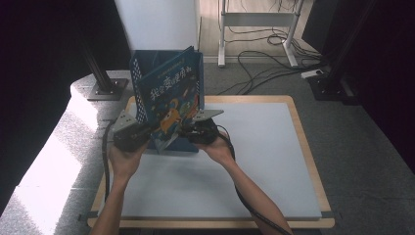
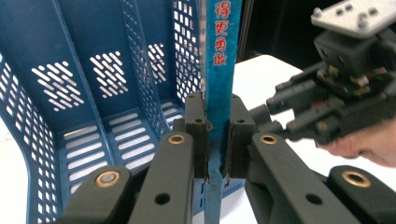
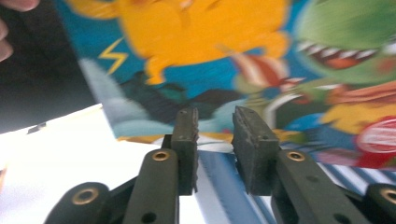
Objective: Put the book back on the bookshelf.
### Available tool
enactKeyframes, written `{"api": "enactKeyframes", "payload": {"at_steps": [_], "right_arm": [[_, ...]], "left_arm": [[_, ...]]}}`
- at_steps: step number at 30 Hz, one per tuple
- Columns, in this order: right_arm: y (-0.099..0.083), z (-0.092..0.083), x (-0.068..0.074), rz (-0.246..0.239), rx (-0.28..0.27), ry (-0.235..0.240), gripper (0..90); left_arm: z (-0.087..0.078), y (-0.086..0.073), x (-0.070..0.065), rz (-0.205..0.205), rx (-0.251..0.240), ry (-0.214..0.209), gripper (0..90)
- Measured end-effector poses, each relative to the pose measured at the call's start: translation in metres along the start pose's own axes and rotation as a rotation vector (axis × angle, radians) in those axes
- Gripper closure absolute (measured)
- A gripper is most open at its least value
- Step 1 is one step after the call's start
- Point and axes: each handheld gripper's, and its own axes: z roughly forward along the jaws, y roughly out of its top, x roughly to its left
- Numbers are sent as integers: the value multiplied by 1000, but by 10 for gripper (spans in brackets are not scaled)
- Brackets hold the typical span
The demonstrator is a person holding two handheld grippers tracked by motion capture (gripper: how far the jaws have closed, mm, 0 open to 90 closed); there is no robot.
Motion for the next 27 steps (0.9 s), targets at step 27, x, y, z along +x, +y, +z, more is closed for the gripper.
{"api": "enactKeyframes", "payload": {"at_steps": [27], "right_arm": [[-11, 48, 72, -54, 16, 152, 835]], "left_arm": [[5, 11, -4, -38, 43, 35, 832]]}}
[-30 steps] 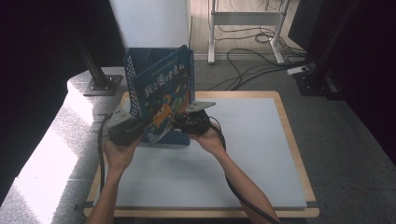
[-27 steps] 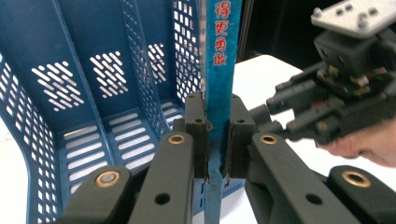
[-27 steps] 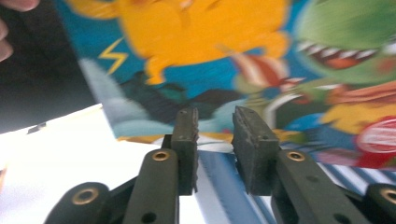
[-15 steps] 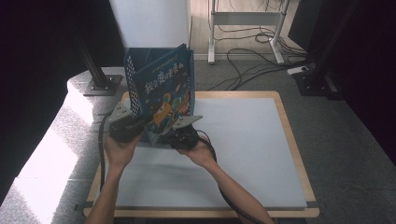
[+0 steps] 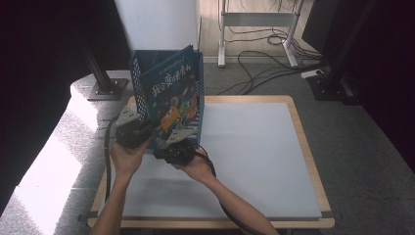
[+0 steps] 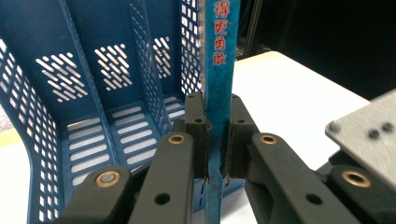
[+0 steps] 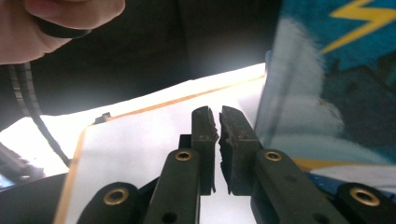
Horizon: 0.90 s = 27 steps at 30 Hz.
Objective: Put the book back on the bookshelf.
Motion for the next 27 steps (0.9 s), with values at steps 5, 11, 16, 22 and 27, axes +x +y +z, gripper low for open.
{"api": "enactKeyframes", "payload": {"at_steps": [5, 11, 16, 22, 27], "right_arm": [[2, 4, 1, -29, 6, -90, 885], [2, 4, 0, -46, 12, -122, 887], [1, 2, -4, -50, 18, -142, 888], [-2, -2, -12, -40, 19, -179, 888], [-2, -6, -18, -36, 17, -196, 888]], "left_arm": [[0, 0, -2, -14, -3, 11, 834], [4, 0, -9, -24, -20, 51, 836], [11, 0, -11, -43, -28, 67, 836], [21, 1, -13, -65, -38, 74, 836], [27, 5, -15, -69, -47, 81, 837]]}}
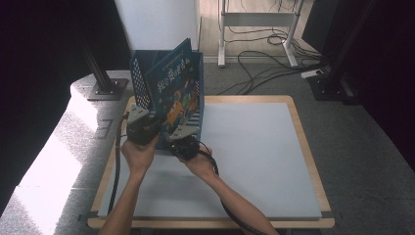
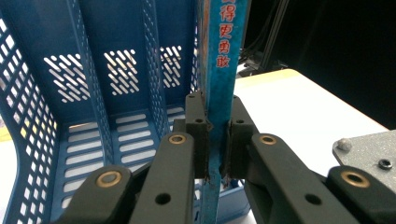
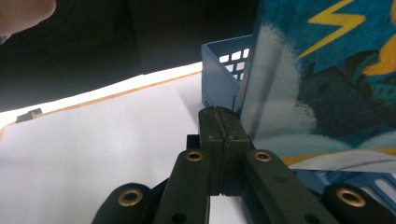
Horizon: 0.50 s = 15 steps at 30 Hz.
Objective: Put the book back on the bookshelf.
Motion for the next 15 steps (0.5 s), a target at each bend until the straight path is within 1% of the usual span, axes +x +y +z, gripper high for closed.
{"api": "enactKeyframes", "payload": {"at_steps": [7, 9, 12, 15], "right_arm": [[-1, -5, -11, 5, -4, -20, 888], [-2, -6, -15, 9, -3, -20, 888], [-4, -8, -20, 18, -1, -34, 888], [-6, -8, -25, 24, 0, -42, 888]], "left_arm": [[10, 4, -7, 9, -9, 5, 837], [13, 4, -9, 6, -15, 11, 837], [19, 4, -10, -9, -20, 17, 837], [26, 4, -12, -16, -24, 27, 837]]}}
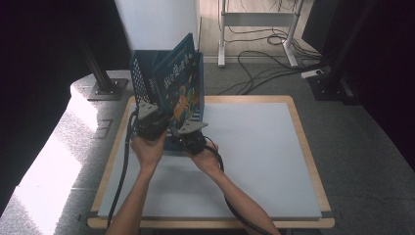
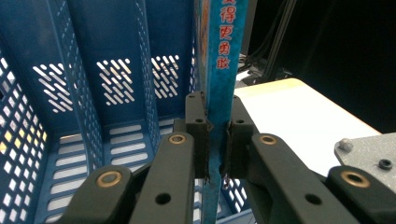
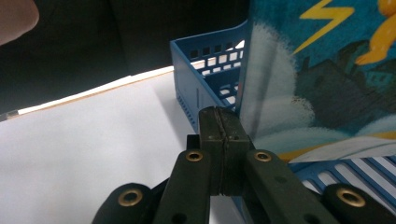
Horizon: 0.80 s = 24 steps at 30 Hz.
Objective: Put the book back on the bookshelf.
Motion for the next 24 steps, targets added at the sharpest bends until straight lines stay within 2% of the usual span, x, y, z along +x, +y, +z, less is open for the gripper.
{"api": "enactKeyframes", "payload": {"at_steps": [7, 11, 24], "right_arm": [[-3, -1, -10, 21, 3, -11, 889], [-4, -2, -15, 49, -7, -4, 889], [-8, 0, -28, 70, 11, -27, 888]], "left_arm": [[9, 0, -6, 6, -11, 18, 837], [13, 0, -8, 6, -20, 26, 837], [29, -4, -12, 8, -31, 49, 836]]}}
